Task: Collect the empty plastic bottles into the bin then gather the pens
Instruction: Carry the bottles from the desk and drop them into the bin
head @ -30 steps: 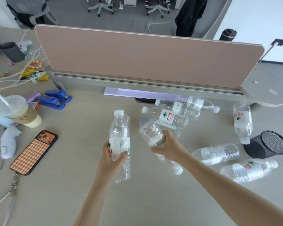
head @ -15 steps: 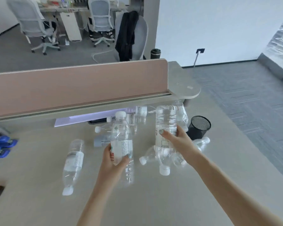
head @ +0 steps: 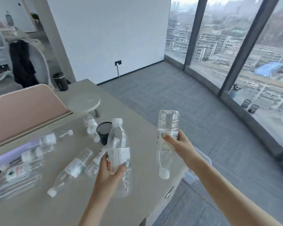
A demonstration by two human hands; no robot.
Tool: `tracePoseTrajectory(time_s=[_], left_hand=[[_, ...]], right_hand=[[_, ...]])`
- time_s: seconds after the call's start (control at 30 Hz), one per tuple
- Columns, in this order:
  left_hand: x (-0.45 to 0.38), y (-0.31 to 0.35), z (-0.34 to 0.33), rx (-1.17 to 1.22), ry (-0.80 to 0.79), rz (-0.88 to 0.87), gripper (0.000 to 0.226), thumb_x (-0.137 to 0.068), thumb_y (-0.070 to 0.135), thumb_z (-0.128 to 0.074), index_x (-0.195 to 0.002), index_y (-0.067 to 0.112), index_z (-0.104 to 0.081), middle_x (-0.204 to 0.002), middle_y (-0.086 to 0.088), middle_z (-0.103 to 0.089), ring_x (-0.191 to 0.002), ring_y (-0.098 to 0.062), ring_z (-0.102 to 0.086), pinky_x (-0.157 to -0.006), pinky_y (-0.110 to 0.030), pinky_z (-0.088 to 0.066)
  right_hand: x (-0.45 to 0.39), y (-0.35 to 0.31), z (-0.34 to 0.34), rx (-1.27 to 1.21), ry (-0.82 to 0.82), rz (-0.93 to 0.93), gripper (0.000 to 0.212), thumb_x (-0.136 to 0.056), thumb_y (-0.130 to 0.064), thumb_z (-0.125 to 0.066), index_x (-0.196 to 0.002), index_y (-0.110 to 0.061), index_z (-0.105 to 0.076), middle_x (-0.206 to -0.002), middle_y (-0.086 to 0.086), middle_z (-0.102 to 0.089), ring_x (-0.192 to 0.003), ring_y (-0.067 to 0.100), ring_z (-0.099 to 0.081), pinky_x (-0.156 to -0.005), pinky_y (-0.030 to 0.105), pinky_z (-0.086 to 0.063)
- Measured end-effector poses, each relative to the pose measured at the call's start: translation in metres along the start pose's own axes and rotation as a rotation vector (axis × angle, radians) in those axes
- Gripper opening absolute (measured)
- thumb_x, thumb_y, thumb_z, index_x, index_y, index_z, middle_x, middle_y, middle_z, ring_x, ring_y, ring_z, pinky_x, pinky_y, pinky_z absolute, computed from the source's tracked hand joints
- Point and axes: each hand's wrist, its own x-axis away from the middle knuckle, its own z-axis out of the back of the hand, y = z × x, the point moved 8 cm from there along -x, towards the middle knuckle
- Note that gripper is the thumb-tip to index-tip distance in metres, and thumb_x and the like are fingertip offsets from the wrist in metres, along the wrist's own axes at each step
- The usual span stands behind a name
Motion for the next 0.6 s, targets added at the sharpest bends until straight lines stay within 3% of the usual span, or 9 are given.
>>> tracePoseTrajectory(time_s=[0.1, 0.2, 0.4, 0.53, 0.6], left_hand=[[0.008, 0.004, -0.062, 0.014, -0.075, 0.007, 0.048, -0.083, 0.017, -0.068, -0.119, 0.033, -0.041, -0.100, 0.014, -0.060, -0.079, 0.011, -0.059, -0.067, -0.013, -0.040], [0.017, 0.004, -0.117, 0.031, -0.149, 0.029, 0.059, -0.066, 0.034, -0.067, -0.119, 0.034, -0.040, -0.101, 0.014, -0.060, -0.076, 0.009, -0.062, -0.067, -0.017, -0.042], [0.025, 0.012, -0.210, 0.023, -0.299, 0.040, 0.079, -0.044, 0.049, -0.067, -0.117, 0.034, -0.041, -0.100, 0.014, -0.059, -0.085, 0.005, -0.059, -0.066, -0.015, -0.041], [0.020, 0.020, -0.263, 0.009, -0.413, 0.014, 0.066, -0.057, 0.037, -0.067, -0.117, 0.032, -0.041, -0.103, 0.012, -0.060, -0.085, 0.004, -0.061, -0.066, -0.015, -0.043], [0.017, 0.023, -0.283, -0.025, -0.456, -0.001, 0.066, -0.056, 0.042, -0.069, -0.116, 0.036, -0.041, -0.104, 0.014, -0.060, -0.089, 0.002, -0.062, -0.068, -0.016, -0.044]], right_hand=[[0.005, 0.011, 0.067, 0.016, 0.057, -0.010, 0.041, -0.084, -0.032, -0.067, -0.119, -0.018, -0.050, -0.105, -0.002, -0.064, -0.094, 0.012, -0.063, -0.081, 0.026, -0.051], [0.013, 0.022, 0.123, 0.030, 0.094, -0.015, 0.040, -0.082, -0.033, -0.068, -0.115, -0.020, -0.049, -0.104, -0.004, -0.063, -0.090, 0.007, -0.062, -0.071, 0.019, -0.048], [0.036, 0.039, 0.216, 0.047, 0.207, -0.036, 0.042, -0.083, -0.032, -0.068, -0.118, -0.023, -0.047, -0.105, -0.007, -0.061, -0.090, 0.002, -0.059, -0.068, 0.015, -0.045], [0.048, 0.050, 0.267, 0.065, 0.308, -0.042, 0.044, -0.082, -0.033, -0.069, -0.119, -0.024, -0.047, -0.106, -0.010, -0.061, -0.093, 0.002, -0.059, -0.075, 0.019, -0.046], [0.051, 0.057, 0.285, 0.065, 0.352, -0.052, 0.044, -0.082, -0.033, -0.069, -0.119, -0.024, -0.048, -0.106, -0.011, -0.061, -0.093, 0.002, -0.059, -0.079, 0.023, -0.048]])
